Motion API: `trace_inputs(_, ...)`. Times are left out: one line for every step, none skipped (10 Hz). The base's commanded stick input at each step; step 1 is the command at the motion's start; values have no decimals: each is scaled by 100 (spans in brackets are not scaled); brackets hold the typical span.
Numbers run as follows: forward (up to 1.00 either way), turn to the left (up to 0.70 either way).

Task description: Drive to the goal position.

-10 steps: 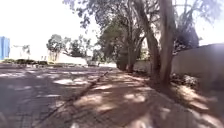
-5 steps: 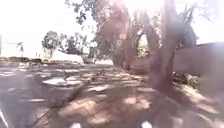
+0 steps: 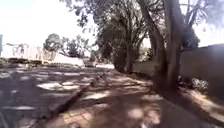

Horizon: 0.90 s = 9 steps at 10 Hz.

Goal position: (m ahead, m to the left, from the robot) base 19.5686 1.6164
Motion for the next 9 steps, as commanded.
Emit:
trace_inputs(70, -33)
trace_inputs(70, -24)
trace_inputs(70, -10)
trace_inputs(70, 0)
trace_inputs(70, 0)
trace_inputs(70, -3)
trace_inputs(70, -20)
trace_inputs(70, 0)
trace_inputs(70, 0)
